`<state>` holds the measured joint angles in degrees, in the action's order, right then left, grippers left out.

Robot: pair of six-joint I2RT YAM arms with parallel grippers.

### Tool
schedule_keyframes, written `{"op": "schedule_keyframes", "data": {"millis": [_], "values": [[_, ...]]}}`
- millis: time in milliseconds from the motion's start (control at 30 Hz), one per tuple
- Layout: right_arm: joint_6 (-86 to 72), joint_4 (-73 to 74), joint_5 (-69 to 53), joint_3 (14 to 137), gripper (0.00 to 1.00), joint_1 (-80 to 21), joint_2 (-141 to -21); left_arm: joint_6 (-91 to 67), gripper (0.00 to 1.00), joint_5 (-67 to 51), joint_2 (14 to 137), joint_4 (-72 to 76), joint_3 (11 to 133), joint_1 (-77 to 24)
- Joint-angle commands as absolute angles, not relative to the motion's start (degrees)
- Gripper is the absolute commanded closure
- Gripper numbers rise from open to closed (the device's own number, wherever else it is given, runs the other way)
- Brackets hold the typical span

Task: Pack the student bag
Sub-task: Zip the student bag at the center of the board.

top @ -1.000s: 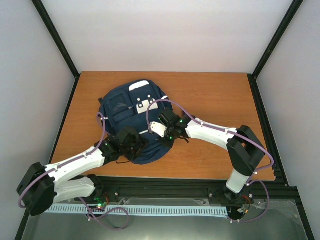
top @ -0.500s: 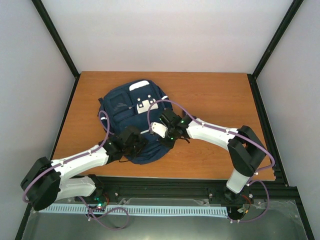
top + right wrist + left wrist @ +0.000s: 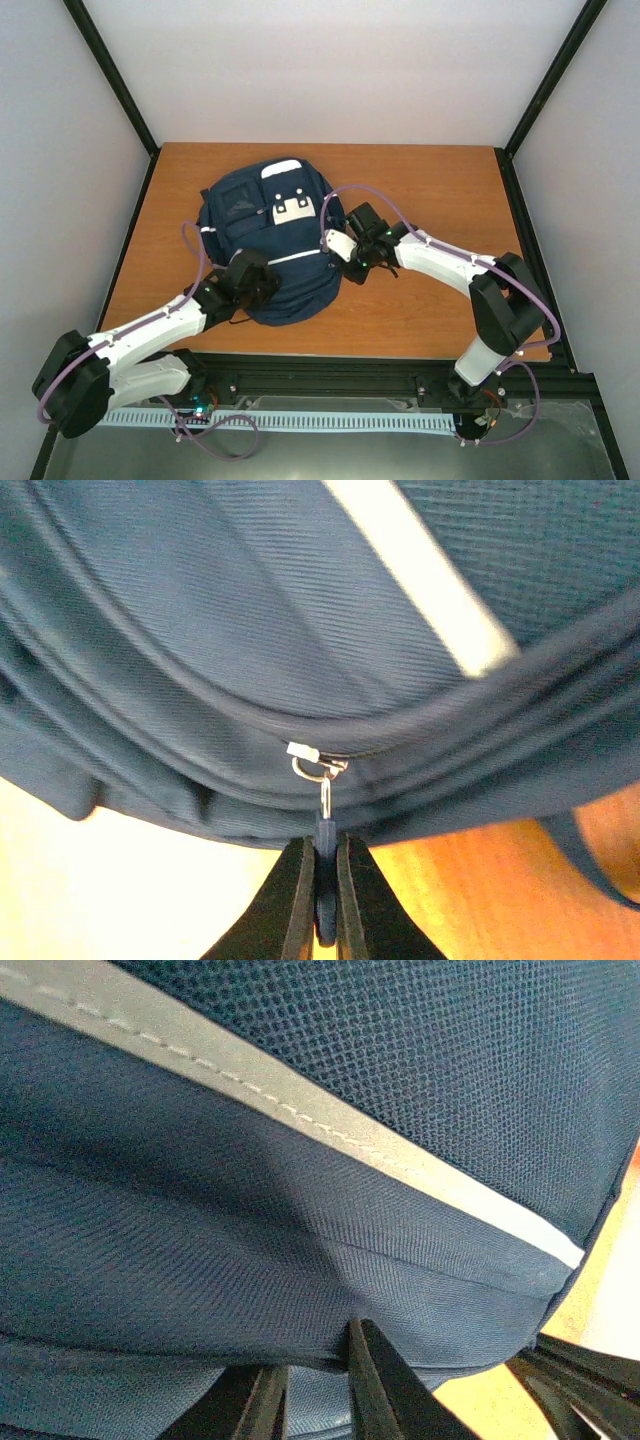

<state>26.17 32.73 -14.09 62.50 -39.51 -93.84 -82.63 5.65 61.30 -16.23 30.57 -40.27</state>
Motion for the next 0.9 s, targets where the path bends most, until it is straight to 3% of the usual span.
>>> {"op": "schedule_keyframes", "data": {"millis": [0, 700, 867], "values": [[28.45, 33.14, -11.55, 62.33, 0.97, -35.3, -93.97, -79.39, 0.85, 12.83, 59.22, -20.07, 29.59, -37.31], [28.67, 27.46, -6.59, 78.79, 0.97, -31.46, -107.97, -76.54, 0.96, 10.98, 57.97, -19.42, 27.27, -36.83], [27.38, 28.44, -6.19, 80.85, 0.91, -31.44, -108.76, -75.62, 0.96, 10.68, 57.41, -19.6, 27.32, -36.83]]}}
